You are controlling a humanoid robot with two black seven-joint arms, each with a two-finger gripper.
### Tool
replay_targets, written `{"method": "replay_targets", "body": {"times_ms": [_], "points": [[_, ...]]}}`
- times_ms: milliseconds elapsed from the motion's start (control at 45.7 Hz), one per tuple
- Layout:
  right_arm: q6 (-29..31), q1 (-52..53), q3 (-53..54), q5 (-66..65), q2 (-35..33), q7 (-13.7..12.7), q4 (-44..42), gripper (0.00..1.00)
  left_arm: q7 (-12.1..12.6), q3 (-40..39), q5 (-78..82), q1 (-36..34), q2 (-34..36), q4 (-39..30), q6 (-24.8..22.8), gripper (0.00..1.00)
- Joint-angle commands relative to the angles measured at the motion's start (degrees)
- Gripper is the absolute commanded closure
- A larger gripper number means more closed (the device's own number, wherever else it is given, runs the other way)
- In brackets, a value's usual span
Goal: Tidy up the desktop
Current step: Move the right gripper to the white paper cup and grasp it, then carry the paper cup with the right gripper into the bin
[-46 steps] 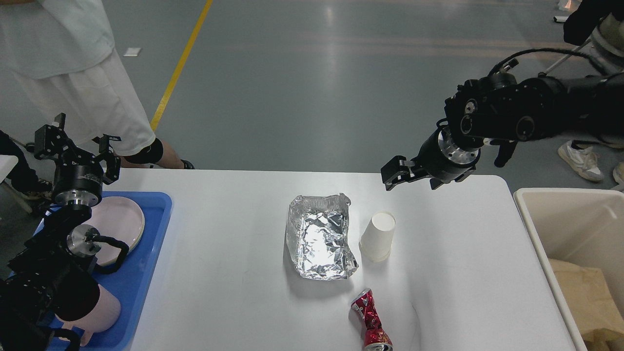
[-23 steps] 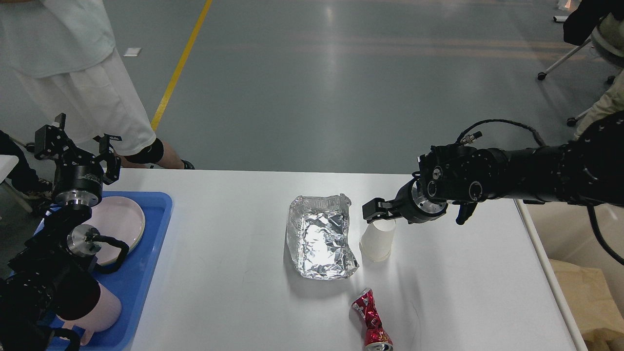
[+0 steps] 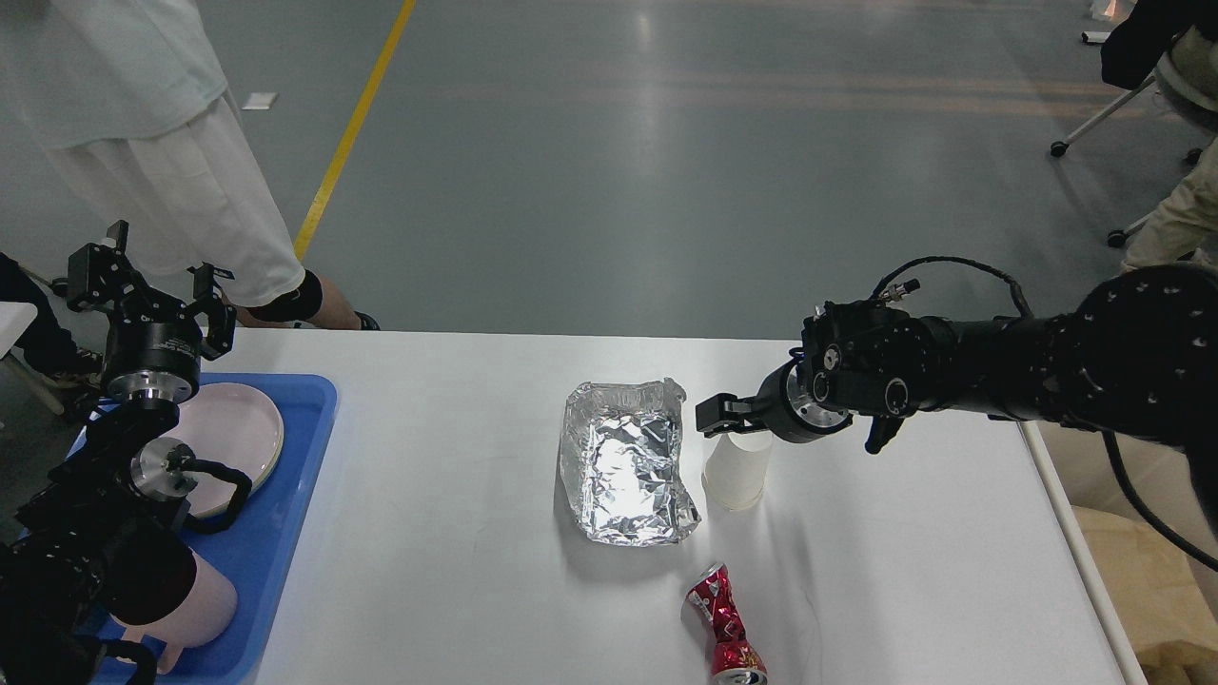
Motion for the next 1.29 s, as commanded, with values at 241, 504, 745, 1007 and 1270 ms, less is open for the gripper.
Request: {"method": "replay_targets", "body": {"times_ms": [241, 504, 745, 1007, 1270], "points": [[-0.13, -2.59, 0.02, 0.39, 2.47, -0.17, -2.25, 0.27, 0.02, 0.00, 0.00, 0.05, 0.07, 0.00, 0.00, 0.03], [-0.13, -2.68, -0.68, 0.74, 3.36, -0.61, -2.34, 0.76, 0.02, 0.00, 0.00, 0.05, -0.02, 0.00, 0.00, 0.03], [-0.13, -1.89, -1.29, 0.65, 2.83, -1.05, -2.25, 1.00, 0.02, 0.00, 0.00, 0.05, -0.02, 0.00, 0.00, 0.03], [2.42, 5.22, -1.21, 0.57, -6.57, -1.49, 5.30, 1.00, 0.02, 0.00, 0.00, 0.05, -0.02, 0.00, 0.00, 0.03], [9.79, 21.56, -1.47, 0.39, -24.05, -1.40, 16.72, 1.00, 0.02, 0.00, 0.00, 0.05, -0.02, 0.00, 0.00, 0.03]]}}
